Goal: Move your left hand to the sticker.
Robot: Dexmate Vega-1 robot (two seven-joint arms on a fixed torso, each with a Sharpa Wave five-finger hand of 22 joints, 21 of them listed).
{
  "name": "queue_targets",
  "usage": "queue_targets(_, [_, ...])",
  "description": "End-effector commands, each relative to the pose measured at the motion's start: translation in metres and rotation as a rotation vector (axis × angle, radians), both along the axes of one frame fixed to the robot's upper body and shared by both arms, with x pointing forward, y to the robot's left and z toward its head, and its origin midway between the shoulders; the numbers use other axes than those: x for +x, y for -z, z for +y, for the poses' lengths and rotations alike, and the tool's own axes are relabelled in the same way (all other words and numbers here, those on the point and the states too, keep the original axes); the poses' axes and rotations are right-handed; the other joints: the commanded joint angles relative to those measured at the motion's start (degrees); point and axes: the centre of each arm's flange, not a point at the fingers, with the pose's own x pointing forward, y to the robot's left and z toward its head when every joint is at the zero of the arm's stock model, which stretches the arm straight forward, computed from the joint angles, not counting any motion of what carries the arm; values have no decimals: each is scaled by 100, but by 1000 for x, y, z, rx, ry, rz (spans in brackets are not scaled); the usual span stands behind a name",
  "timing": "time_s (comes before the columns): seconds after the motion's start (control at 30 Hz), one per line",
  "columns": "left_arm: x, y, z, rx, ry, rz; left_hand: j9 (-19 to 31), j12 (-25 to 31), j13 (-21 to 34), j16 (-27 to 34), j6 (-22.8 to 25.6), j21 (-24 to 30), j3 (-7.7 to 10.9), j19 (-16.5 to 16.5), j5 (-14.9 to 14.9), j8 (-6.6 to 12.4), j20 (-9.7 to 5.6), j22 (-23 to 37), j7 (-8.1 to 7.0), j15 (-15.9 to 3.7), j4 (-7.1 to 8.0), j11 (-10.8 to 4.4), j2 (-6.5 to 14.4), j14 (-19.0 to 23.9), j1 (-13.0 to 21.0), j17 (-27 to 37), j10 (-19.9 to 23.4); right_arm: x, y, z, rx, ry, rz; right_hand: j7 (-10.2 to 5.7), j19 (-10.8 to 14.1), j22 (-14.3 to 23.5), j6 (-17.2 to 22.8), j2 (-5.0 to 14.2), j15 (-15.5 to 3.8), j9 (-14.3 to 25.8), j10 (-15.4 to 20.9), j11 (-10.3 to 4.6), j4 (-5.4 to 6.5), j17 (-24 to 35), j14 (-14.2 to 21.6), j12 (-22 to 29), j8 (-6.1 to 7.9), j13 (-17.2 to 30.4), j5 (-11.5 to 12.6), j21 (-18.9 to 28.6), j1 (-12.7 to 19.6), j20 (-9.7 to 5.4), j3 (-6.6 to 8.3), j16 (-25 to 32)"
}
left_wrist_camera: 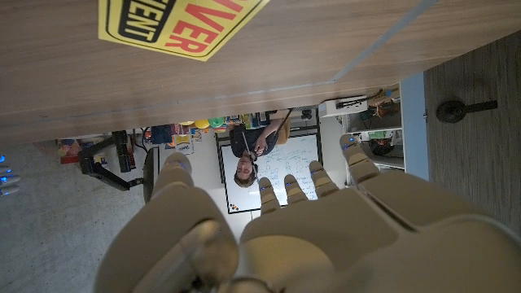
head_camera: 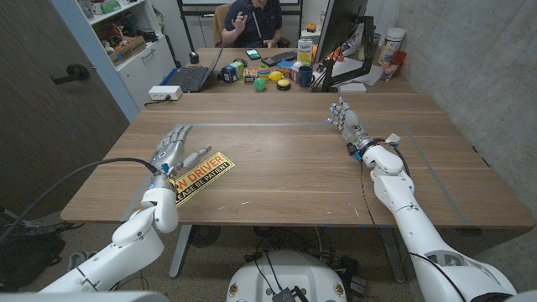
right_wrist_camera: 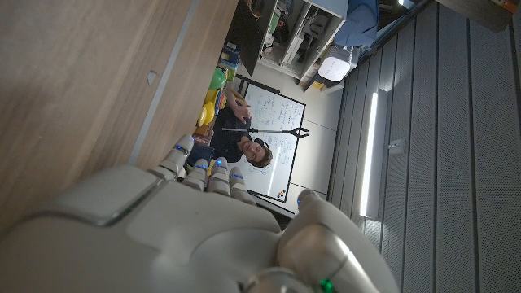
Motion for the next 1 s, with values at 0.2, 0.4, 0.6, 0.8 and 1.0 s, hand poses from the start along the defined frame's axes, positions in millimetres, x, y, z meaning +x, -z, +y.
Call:
queue_targets(0.2, [9, 3, -5, 24, 51, 105, -44, -84, -28, 19, 608, -9, 64, 863, 141, 63, -14, -33, -15, -140, -107, -57, -39, 628, 530, -40, 431, 0, 0, -1, 5, 6, -9, 11, 7, 21, 15, 272, 47, 24, 31, 30, 15, 16, 33, 47, 35, 17, 60, -13, -37, -10, -26, 22])
queue_targets(0.4, [10, 4, -7, 34, 56, 158, -50, 0, -21, 18, 1051, -86, 60, 1210, 183, 98, -25, -34, -14, -150, -89, -165, -111, 1075, 744, -34, 1083, 1, 1, -1, 18, 6, -10, 8, 13, 21, 9, 272, 47, 24, 32, 28, 14, 15, 55, 45, 32, 17, 63, -20, -36, -8, -32, 27])
queue_targets(0.6, [10, 5, -8, 26, 59, 174, -63, -38, -34, -55, 1425, -121, 83, 1507, 234, 119, -43, -38, -15, -260, -75, -114, -122, 1247, 895, -43, 1336, 0, 0, -1, 29, 17, -24, 2, 40, 20, -52, 272, 50, 24, 22, 21, 11, 13, 97, 39, 10, 17, 68, -24, -32, 7, -40, 37])
queue_targets(0.8, [8, 4, -8, 30, 47, 162, -76, 68, -45, -150, 1866, -227, 203, 1704, 259, 83, -97, -30, -14, -295, -67, -25, -35, 1558, 1158, -42, 2326, 0, 0, -1, 36, 23, -26, 0, 45, 19, -80, 273, 69, 24, -7, 11, 8, 11, 125, 27, 3, 17, 72, -36, -28, 17, -46, 42])
queue_targets(1.0, [8, 3, -9, 30, 46, 159, -72, 85, -35, -148, 2183, -262, 273, 1700, 220, 80, -182, -18, -13, -497, -34, -232, 30, 1881, 1239, -25, 2937, -1, 1, -1, 40, 28, -27, -4, 46, 18, -119, 274, 76, 24, -21, 18, 6, 9, 127, 22, -8, 17, 76, -47, -25, 23, -52, 38])
